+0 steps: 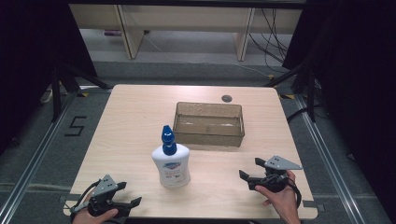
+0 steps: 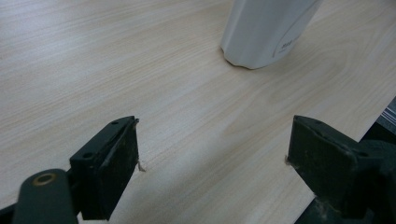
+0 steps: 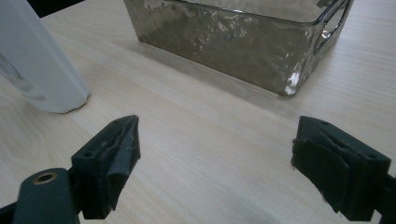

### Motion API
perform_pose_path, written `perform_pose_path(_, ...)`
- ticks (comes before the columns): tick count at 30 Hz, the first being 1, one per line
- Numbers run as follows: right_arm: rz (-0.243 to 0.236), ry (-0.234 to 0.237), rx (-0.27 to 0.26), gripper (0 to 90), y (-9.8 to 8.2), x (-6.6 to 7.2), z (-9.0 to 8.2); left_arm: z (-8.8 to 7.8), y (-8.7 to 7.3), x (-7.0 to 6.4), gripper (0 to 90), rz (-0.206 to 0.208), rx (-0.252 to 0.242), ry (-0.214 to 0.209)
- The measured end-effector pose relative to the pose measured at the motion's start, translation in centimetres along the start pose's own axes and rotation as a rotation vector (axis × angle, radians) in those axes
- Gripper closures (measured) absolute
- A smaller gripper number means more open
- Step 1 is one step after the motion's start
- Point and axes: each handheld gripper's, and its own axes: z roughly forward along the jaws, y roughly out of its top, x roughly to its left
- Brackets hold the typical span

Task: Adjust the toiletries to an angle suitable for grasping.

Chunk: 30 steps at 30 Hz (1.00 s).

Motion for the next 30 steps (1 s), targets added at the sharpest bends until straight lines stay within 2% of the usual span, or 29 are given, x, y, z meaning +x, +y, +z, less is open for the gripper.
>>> perform_pose_path(6, 0.006, 0.006, -0.002, 15.5, 0.1, 0.1, -0.1, 0.0, 0.0, 0.0, 15.7, -0.003, 0.000, 0.000)
perform_pose_path(8, -0.010, -0.004, -0.009, 15.5, 0.2, 0.1, -0.1, 0.0, 0.0, 0.0, 15.7, -0.002, 0.001, 0.000)
perform_pose_path(10, 0.014, 0.007, -0.024, 15.5, 0.3, 0.3, -0.1, 0.0, 0.0, 0.0, 15.7, 0.002, 0.001, 0.001)
perform_pose_path(11, -0.014, 0.001, -0.027, 15.5, 0.5, 0.2, -0.2, 0.0, 0.0, 0.0, 15.7, 0.004, 0.001, -0.001)
perform_pose_path(12, -0.014, 0.001, -0.027, 15.5, 0.5, 0.2, -0.2, 0.0, 0.0, 0.0, 15.7, 0.004, 0.001, -0.001)
perform_pose_path(13, 0.023, 0.020, -0.054, 15.4, 0.7, 0.7, -0.2, 0.0, 0.0, 0.0, 15.7, 0.004, 0.002, -0.001)
perform_pose_path(14, 0.023, 0.020, -0.054, 15.4, 0.7, 0.7, -0.2, 0.0, 0.0, 0.0, 15.7, 0.002, 0.000, -0.001)
perform_pose_path(16, 0.008, 0.016, -0.064, 15.5, 0.9, 0.8, -0.2, 0.0, 0.0, 0.0, 15.7, 0.004, 0.000, 0.000)
perform_pose_path(17, -0.020, 0.023, -0.069, 15.6, 1.2, 0.8, -0.3, 0.0, 0.0, 0.0, 15.7, 0.004, 0.002, -0.001)
perform_pose_path(19, -0.010, 0.030, -0.081, 15.8, 1.2, 1.0, -0.2, 0.0, 0.0, 0.0, 15.7, 0.004, 0.002, -0.001)
perform_pose_path(20, -0.022, 0.028, -0.079, 16.0, 1.4, 1.1, -0.3, 0.0, 0.0, 0.0, 15.7, 0.004, 0.001, 0.000)
perform_pose_path(22, 0.006, 0.055, -0.071, 18.5, 1.6, 1.7, -0.4, 0.0, 0.0, 0.0, 15.7, 0.005, 0.002, 0.000)
perform_pose_path(23, 0.006, 0.074, -0.094, 19.4, 1.9, 2.1, -0.3, 0.0, 0.0, 0.0, 15.7, 0.005, 0.002, -0.001)
perform_pose_path(26, -0.001, 0.084, -0.093, 19.2, 2.1, 2.4, -0.3, 0.0, 0.0, 0.0, 15.7, 0.005, 0.001, 0.000)
perform_pose_path(28, -0.027, 0.089, -0.105, 19.2, 2.4, 2.5, -0.2, 0.0, 0.0, 0.0, 15.7, 0.005, 0.004, -0.001)
perform_pose_path(30, -0.013, 0.116, -0.104, 19.2, 2.7, 3.0, -0.2, 0.0, 0.0, 0.0, 15.7, 0.003, 0.000, -0.001)
